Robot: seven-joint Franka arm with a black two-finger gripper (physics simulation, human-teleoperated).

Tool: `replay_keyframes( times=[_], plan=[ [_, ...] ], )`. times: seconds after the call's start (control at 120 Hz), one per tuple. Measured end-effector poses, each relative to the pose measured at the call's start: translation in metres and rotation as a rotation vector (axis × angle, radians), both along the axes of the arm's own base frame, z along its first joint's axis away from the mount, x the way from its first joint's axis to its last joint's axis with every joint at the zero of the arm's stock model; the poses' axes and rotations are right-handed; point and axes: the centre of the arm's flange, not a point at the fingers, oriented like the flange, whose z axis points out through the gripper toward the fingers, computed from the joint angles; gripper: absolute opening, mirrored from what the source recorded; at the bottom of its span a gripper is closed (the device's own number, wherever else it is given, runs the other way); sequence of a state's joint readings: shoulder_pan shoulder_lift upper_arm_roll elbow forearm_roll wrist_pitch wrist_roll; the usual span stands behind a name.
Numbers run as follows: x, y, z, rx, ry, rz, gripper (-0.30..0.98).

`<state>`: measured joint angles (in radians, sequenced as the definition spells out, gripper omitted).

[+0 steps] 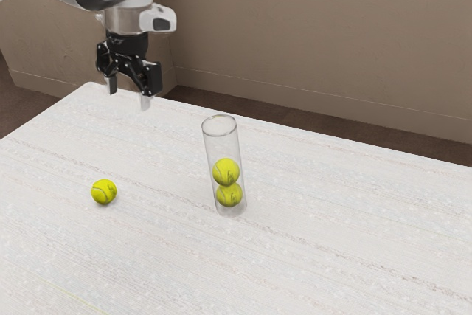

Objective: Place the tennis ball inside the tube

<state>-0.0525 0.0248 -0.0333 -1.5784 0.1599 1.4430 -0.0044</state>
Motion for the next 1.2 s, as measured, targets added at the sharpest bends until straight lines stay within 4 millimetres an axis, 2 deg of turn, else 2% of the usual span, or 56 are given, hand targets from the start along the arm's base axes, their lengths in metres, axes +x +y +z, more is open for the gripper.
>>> replay_keyframes(
  times=[0.117, 0.3, 0.333, 0.442, 0.475, 0.5, 0.525, 0.567, 0.608, 0.633, 0.667, 0.708, 0.8, 0.883, 1.125, 1.2],
  plan=[
    [0.008, -0.009, 0.007, 0.002, -0.093, -0.036, 0.69],
    [0.015, -0.014, 0.005, 0.019, -0.144, -0.084, 0.69],
    [0.015, -0.013, 0.0, 0.012, -0.14, -0.087, 0.69],
    [0.0, 0.0, -0.038, 0.004, -0.105, -0.094, 0.69],
    [-0.004, 0.016, -0.047, 0.004, -0.102, -0.077, 0.68],
    [-0.008, 0.037, -0.052, 0.004, -0.103, -0.046, 0.68],
    [-0.01, 0.068, -0.057, 0.005, -0.106, 0.005, 0.68],
    [-0.018, 0.131, -0.062, 0.01, -0.111, 0.112, 0.68],
    [-0.035, 0.187, -0.078, 0.01, -0.099, 0.21, 0.68],
    [-0.046, 0.21, -0.087, 0.008, -0.092, 0.25, 0.69],
    [-0.055, 0.226, -0.097, 0.007, -0.089, 0.274, 0.69],
    [-0.054, 0.226, -0.107, 0.008, -0.088, 0.263, 0.69],
    [-0.039, 0.201, -0.12, 0.005, -0.098, 0.192, 0.69],
    [-0.039, 0.188, -0.144, -0.002, -0.094, 0.149, 0.69],
    [-0.03, 0.228, -0.185, 0.026, -0.127, 0.161, 0.69],
    [-0.027, 0.234, -0.196, 0.028, -0.134, 0.157, 0.69]
  ],
)
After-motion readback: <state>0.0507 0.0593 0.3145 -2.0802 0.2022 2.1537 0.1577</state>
